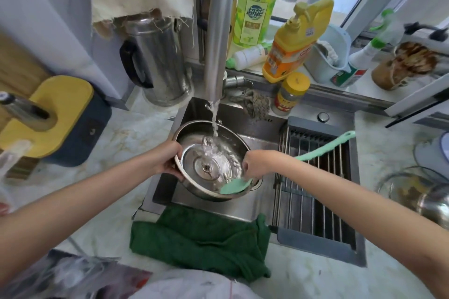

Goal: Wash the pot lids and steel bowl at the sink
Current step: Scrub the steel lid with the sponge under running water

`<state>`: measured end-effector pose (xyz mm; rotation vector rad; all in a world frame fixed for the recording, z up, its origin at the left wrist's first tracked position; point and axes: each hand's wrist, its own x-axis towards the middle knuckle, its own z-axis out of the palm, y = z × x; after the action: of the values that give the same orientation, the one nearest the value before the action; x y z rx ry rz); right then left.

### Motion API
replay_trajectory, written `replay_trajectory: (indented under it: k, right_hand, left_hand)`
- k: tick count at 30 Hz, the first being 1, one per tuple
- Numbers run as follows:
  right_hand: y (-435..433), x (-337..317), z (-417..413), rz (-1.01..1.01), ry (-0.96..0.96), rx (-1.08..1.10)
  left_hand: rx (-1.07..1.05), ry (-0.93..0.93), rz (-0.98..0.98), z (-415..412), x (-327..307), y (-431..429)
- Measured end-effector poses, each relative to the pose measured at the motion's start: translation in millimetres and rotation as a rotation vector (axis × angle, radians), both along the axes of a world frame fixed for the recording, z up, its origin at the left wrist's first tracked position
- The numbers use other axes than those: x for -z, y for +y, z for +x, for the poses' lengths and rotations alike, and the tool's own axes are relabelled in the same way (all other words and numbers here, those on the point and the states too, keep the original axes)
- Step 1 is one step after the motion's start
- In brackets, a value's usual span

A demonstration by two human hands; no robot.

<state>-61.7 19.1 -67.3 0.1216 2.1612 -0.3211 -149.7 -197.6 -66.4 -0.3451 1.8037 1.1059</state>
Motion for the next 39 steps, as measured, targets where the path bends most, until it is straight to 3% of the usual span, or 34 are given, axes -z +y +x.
replay_trajectory:
  k: [4, 6, 8, 11, 13, 15, 16, 18, 20, 22, 24, 29, 31, 34, 36, 38, 39]
  right_hand:
    - [-25.2, -4.4, 3.4, -0.419, -0.134, 0.481]
    - [-30.6, -4.7, 4.9, -0.528, -0.122, 0.648]
    - [-25.6, -2.0, 9.0, -0.366, 0.022, 0.498]
    - [-8.6, 10.5, 19.3, 0.170, 0.272, 0.175]
    - [4.4, 17.1, 25.3, 0.377, 0.453, 0.220]
    - [20.1, 21.7, 29.5, 0.417, 0.629, 0.392]
    - [28.2, 23.2, 31.5, 0.391, 0.678, 0.518]
    - [42.4, 24.4, 36.8, 0.152, 0.671, 0.867]
    - [43.8, 25.2, 41.6, -0.188, 0.499, 1.157]
    - [35.8, 28.1, 48.0, -0.333, 0.274, 1.196]
    - [27.3, 30.0, 53.1, -0.382, 0.196, 1.193]
    - [21.3, 21.1, 53.1, -0.425, 0.407, 1.300]
    - [24.6, 9.4, 49.6, -0.341, 0.458, 1.277]
    - [33.9, -8.1, 37.0, -0.113, 0.423, 1.155]
    - [34.5, -13.7, 24.4, 0.012, 0.410, 1.109]
    - [32.8, -13.6, 14.1, 0.106, 0.398, 1.074]
    - [31.7, -13.6, 10.4, 0.123, 0.390, 1.069]
  left_hand:
    - [-0.106, -0.023, 0.047, 5.1, 9.3, 6.6]
    - [-0.142, -0.002, 0.074, 9.6, 9.4, 9.7]
    - [-0.158, 0.070, 0.106, 11.1, 7.6, 11.7]
    - [-0.128, 0.138, 0.152, 10.1, 0.8, 10.8]
    - [-0.114, 0.162, 0.162, 11.9, -3.0, 11.3]
    - [-0.095, 0.192, 0.161, 14.3, -7.7, 11.5]
    - [-0.082, 0.216, 0.159, 15.4, -9.5, 11.2]
    - [-0.053, 0.266, 0.171, 19.9, -13.8, 10.4]
    - [-0.023, 0.319, 0.191, 24.8, -15.1, 10.3]
    - [-0.038, 0.340, 0.215, 28.5, -12.8, 11.0]
    - [-0.088, 0.305, 0.248, 30.5, -8.3, 10.5]
    - [-0.071, 0.217, 0.244, 18.6, -1.7, 12.8]
    - [0.022, 0.314, 0.111, 11.6, 5.7, 15.1]
    - [0.350, 0.696, -0.214, 25.6, 17.2, 27.4]
    - [0.559, 0.794, -0.056, 51.5, 27.1, 47.5]
    - [0.791, 0.755, 0.045, 82.1, 29.9, 66.2]
    - [0.782, 0.753, 0.071, 94.0, 34.9, 72.6]
